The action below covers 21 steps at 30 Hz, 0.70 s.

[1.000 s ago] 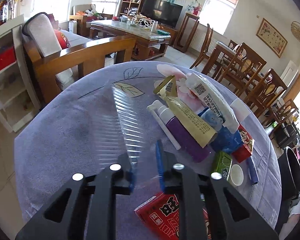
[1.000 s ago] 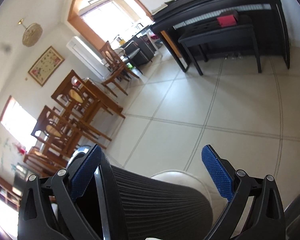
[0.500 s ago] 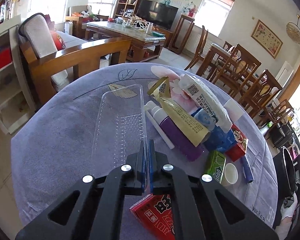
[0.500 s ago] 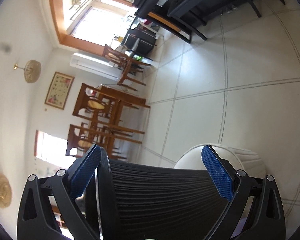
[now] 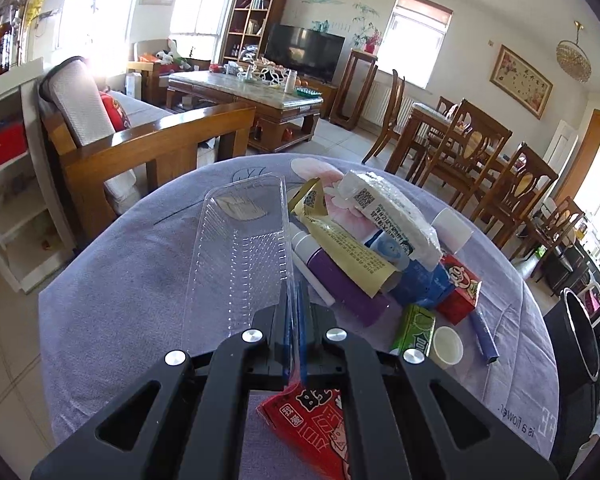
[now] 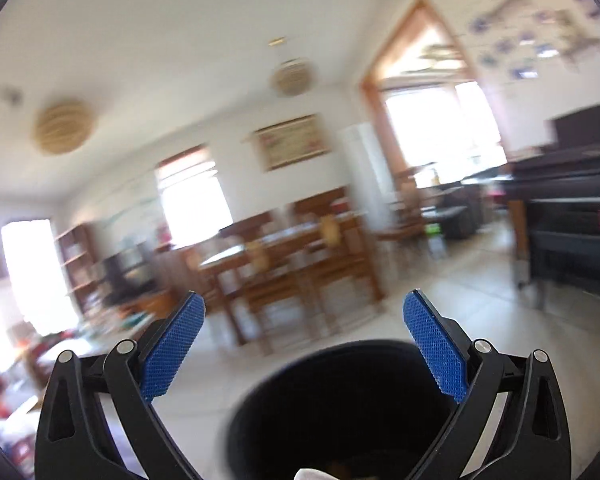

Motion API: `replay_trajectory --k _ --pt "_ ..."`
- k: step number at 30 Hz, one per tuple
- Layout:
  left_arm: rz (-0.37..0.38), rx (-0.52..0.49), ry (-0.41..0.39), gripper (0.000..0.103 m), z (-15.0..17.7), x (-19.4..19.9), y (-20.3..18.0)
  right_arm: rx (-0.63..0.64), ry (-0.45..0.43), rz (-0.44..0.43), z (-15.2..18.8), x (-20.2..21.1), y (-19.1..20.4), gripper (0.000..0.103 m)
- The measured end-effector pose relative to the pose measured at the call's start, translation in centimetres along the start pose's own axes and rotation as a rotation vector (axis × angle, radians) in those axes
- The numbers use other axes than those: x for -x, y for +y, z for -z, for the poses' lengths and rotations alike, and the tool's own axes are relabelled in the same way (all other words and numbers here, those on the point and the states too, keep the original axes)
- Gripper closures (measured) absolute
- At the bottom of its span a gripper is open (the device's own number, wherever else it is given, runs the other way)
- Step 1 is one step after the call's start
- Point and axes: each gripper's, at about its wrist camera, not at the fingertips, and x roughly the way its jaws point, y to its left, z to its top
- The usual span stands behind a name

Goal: Collect trash
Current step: 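Grasp the clear plastic tray with the left tool while the right tool grasps the white paper cup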

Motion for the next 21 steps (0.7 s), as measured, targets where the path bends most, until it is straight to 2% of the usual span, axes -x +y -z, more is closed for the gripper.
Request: replay_trajectory --k 1,3,5,7,10,13,18,20,21 --pt "0.006 0.004 -0.016 0.099 0.1 0.3 0.0 0.047 0.105 -0.147 0.1 -1.6 3.9 0.005" --pt "0.01 0.006 -0.05 0.099 0.4 1.1 -0.2 0.159 0.363 -0.373 2.0 -4.5 12.1 0.005" --pt "-0.003 -0.014 -0.104 0.099 0.5 2.1 -0.8 0.254 0.53 -0.504 5.1 -6.6 18.9 0.005" --pt "-0.015 -0.031 -0.142 0.099 0.7 2.9 -1.2 0.331 0.624 -0.592 7.5 -8.3 24.3 0.008" --pt "-0.018 -0.052 -0.168 0.099 0.7 3.2 -1.7 0.441 0.734 -0.628 10.9 -11.1 30.8 0.019" --pt "-0.026 -0.071 -0.174 0.099 0.7 3.2 -2.1 0.518 0.824 -0.639 14.9 -13.0 35.6 0.02" --pt "-0.021 -0.088 -0.181 0.099 0.8 3.1 -2.3 0.601 0.881 -0.604 19.8 -15.4 38.7 0.021" --pt "-0.013 -0.077 -0.179 0.099 0.8 3.1 -2.1 0.625 0.901 -0.59 21.1 -16.5 39.7 0.032" --pt "-0.008 -0.07 -0.177 0.099 0.9 3.1 -1.9 0.627 0.916 -0.592 22.2 -17.0 40.3 0.041"
